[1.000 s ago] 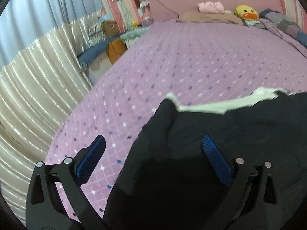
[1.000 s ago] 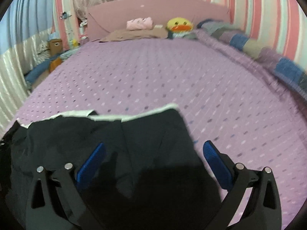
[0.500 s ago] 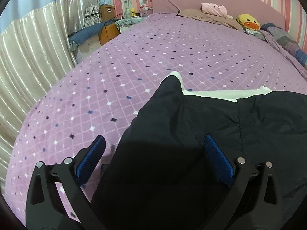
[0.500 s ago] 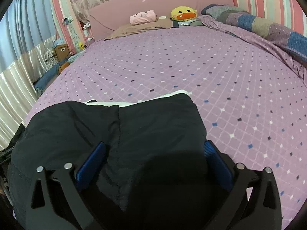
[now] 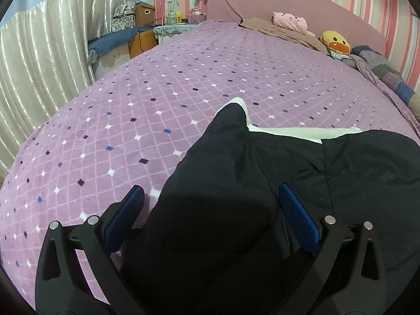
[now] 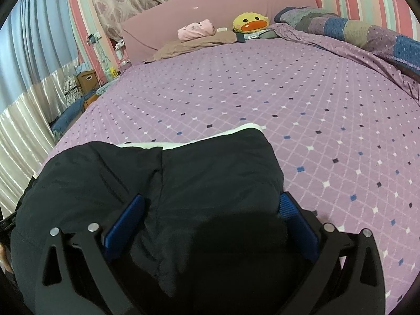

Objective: Fold large clothes

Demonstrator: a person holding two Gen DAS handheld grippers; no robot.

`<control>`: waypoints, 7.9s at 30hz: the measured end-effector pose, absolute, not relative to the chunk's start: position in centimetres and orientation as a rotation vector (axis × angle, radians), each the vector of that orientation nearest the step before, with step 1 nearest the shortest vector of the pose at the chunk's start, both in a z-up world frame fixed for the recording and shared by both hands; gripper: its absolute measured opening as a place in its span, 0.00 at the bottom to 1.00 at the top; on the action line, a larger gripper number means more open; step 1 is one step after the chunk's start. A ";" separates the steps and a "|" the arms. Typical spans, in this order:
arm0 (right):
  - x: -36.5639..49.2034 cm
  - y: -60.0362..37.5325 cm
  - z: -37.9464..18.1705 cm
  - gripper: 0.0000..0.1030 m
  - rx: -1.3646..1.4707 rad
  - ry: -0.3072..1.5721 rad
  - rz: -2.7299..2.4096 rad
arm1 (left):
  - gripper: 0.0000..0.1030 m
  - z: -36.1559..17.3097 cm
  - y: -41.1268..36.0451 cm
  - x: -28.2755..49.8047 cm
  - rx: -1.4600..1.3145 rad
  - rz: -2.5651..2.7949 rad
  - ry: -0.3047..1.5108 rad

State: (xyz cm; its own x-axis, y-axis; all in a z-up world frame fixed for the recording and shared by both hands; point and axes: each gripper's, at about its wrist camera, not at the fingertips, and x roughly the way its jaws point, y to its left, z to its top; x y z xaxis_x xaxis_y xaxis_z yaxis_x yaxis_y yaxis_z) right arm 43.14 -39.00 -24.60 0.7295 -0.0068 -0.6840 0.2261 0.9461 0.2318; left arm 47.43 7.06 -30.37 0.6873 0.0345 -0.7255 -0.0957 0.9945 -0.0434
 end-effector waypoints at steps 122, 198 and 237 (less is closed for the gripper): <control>29.5 -35.2 -23.0 0.34 0.155 1.111 0.102 | 0.46 -27.9 4.0 33.5 0.091 -0.309 1.127; 11.5 -38.4 -11.6 0.19 0.059 0.914 -0.003 | 0.17 -14.6 -5.7 15.9 0.063 -0.271 0.955; 11.0 -40.4 -17.0 0.57 0.150 1.018 -0.075 | 0.70 -21.2 -1.3 14.6 0.053 -0.170 0.997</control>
State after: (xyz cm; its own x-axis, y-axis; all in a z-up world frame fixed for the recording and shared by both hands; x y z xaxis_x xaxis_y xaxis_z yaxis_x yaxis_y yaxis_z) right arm 11.00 -40.41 -17.02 0.5239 0.0072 -0.8518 0.1328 0.9870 0.0900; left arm 14.63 -1.28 -21.16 0.5309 -0.1185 -0.8391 0.1670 0.9854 -0.0335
